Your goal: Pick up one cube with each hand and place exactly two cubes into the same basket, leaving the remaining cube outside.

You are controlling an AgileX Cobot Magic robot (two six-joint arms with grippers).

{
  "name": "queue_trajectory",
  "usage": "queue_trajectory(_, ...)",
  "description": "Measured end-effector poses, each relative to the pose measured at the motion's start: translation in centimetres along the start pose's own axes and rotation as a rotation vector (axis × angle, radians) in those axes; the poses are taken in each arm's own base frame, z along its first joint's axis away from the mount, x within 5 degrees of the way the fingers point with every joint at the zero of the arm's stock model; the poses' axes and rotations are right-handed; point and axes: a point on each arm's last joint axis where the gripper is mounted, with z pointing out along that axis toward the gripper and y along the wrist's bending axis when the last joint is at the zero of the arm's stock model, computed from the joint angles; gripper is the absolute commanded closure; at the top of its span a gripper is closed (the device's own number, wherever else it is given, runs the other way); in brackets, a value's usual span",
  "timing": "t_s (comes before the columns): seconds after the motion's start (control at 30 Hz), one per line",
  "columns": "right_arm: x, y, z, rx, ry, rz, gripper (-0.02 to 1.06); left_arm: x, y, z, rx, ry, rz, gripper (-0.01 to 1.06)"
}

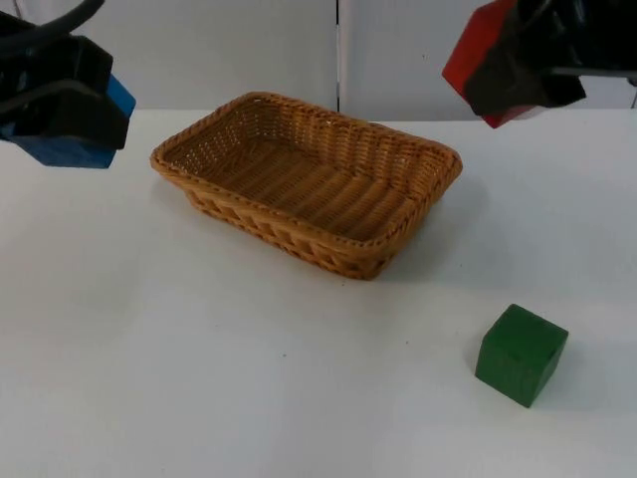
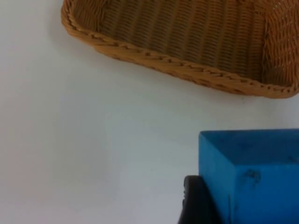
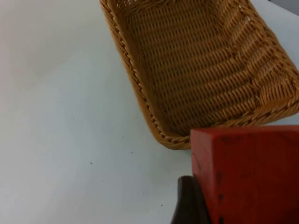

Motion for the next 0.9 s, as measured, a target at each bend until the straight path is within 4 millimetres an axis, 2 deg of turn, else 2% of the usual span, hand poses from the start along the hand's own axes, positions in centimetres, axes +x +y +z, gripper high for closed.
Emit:
queue_trajectory(0.2,0.0,0.0,0.0,0.0,0.002,0.0,1.05,-0.4,0.3,0.8,-0.015,-0.034,-0.009,1.05)
queue_trajectory(0.43,0.0,0.0,0.2,0.0,-0.006,0.0,1.05,-0.6,1.2,3.2,-0.051,-0.025,0.0,1.05)
queue_trajectory(0.6,0.3,0.0,1.6,-0.001,0.018,0.0,1.05,-1.6,1.6,4.8,-0.052,-0.006,0.028,1.05)
queue_trajectory(0.73,0.8,0.1,4.5,-0.005,0.081,-0.001,1.05,-3.9,2.0,7.0,-0.053,-0.009,0.05,1.05)
queue_trajectory(0.9,0.0,-0.5,6.9,0.005,0.1,0.011,1.05,-5.9,2.4,9.1,-0.048,-0.011,0.075,1.05)
